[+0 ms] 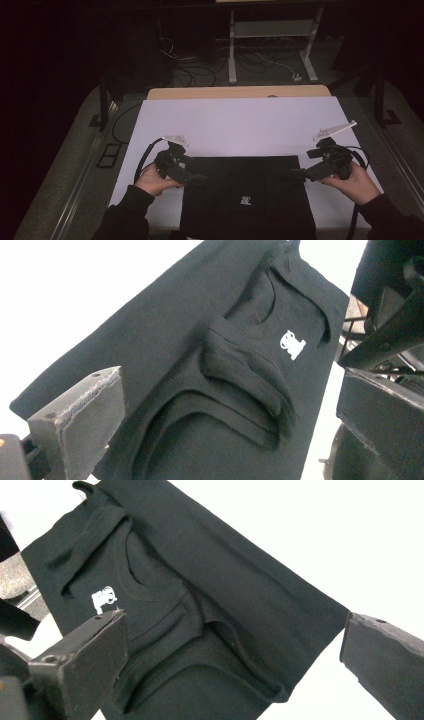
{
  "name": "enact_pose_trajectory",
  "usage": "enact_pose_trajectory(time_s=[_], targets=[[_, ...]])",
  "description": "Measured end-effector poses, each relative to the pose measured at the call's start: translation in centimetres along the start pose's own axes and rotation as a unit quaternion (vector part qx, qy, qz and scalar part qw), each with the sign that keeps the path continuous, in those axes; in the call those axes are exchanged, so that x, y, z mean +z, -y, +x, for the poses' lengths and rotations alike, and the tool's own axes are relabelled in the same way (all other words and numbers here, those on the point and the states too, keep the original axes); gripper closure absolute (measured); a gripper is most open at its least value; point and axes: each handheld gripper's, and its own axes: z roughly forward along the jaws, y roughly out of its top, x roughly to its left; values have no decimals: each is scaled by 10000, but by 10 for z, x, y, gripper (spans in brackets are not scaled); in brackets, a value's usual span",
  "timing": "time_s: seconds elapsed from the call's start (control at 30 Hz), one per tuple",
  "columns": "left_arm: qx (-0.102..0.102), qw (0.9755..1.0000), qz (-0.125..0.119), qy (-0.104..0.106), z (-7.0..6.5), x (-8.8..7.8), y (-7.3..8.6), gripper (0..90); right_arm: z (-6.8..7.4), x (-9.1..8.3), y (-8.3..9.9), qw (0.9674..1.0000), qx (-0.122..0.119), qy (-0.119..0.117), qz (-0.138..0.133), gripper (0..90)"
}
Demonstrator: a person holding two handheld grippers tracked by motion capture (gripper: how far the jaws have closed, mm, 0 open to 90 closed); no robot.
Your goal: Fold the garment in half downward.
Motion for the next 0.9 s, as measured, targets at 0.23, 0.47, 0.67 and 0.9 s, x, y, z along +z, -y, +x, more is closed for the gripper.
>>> enact_pose_trajectory(time_s=[0.23,0.47,0.67,0.9], targets=[[47,9998,-23,-172,10,3,-1,0,-9,9,-2,10000,18,71,29,0],[46,9996,-78,-265,19,2,0,0,-15,15,-4,10000,-11,31,-48,0],[3,9994,-183,-297,29,3,-1,0,-23,19,-5,9999,108,12,-75,0],[-55,9994,-163,-306,38,6,-2,0,-33,23,-4,9996,239,1,-133,0]])
